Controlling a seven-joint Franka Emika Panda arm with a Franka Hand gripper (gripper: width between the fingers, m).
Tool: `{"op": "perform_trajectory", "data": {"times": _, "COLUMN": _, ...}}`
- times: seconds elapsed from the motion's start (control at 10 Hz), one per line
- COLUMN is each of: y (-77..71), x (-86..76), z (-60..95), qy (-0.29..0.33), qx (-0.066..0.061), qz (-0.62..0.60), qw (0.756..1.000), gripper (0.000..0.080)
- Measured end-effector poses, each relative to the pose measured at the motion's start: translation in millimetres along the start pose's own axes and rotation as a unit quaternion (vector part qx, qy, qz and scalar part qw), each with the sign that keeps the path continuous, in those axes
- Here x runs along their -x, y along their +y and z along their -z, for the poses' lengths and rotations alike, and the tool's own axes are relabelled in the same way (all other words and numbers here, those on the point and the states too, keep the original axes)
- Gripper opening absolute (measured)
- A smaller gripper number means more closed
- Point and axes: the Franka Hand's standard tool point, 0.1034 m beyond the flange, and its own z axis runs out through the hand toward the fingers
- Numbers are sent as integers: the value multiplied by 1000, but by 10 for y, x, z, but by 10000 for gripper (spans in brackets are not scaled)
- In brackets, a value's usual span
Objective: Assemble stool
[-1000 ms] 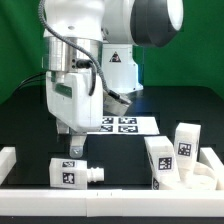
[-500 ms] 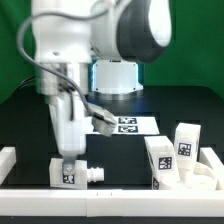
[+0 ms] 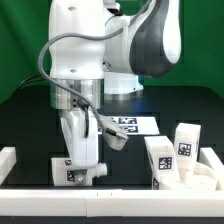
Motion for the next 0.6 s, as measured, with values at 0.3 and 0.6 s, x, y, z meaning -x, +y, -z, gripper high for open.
{"op": "perform_trajectory", "data": {"times": 0.3, "y": -58, "x": -17, "z": 154, "qy": 2, "qx": -5, "qz": 120, "qw": 993, "gripper": 318}}
{"op": "perform_trajectory", "data": {"times": 0.6, "y": 164, "x": -94, "z": 373, "qy": 10, "qx": -8, "qz": 359, "qw": 933, "gripper": 319}}
